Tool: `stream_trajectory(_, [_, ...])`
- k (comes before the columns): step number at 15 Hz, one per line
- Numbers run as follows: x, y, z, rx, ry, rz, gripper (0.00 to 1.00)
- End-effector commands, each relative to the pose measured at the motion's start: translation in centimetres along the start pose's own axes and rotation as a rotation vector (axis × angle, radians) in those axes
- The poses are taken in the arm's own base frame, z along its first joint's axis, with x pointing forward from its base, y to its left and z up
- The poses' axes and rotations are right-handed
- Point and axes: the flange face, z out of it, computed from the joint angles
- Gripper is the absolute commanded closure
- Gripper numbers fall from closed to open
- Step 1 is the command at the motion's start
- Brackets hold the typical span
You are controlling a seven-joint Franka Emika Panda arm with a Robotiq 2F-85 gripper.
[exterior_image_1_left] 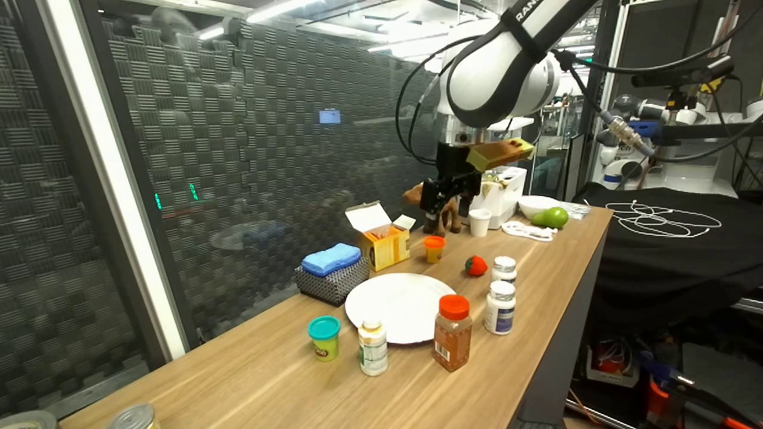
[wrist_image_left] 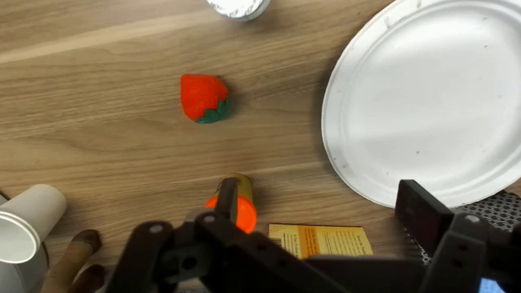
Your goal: Pick up all the objects surrounding the white plate and arrange them on the plate
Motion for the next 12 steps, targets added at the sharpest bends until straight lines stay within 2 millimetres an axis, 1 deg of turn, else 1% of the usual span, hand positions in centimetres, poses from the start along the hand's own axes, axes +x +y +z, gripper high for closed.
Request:
stream_trajectory(1, [3.0,1.2,2.6,-0.049,0.024,0.004,0.00])
stream_trajectory(4, [4.0,2.3,4.8,-0.071,0.011,0.012,0.00])
stream_trajectory(7, [4.5,2.9,6.4,-0.074,-0.004,0.021,0.00])
stream_trajectory(9, [4.8,3.0,7.1,-0.075,-0.011,0.022,0.00])
stream_trajectory(12, [5.3,3.2,7.7,-0.072,-0.013,0.024,0.00])
